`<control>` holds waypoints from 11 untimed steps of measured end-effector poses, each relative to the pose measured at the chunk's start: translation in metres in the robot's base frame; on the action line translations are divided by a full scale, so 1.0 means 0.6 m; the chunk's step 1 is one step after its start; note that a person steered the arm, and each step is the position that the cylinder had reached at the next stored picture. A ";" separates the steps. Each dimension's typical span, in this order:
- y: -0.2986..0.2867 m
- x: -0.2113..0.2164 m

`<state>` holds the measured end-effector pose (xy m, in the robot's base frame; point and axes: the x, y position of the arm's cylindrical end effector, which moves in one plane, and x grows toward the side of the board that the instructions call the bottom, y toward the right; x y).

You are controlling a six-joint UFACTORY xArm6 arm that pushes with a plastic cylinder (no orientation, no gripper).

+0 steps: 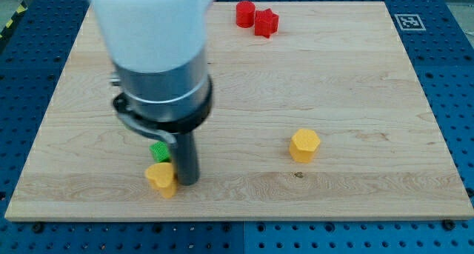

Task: Push the green star towards bottom center

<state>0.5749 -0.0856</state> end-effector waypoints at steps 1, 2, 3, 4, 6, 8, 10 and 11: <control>-0.053 0.000; -0.081 0.000; -0.113 -0.002; -0.141 -0.029; -0.101 -0.070; -0.013 -0.063; 0.090 -0.038; 0.150 -0.037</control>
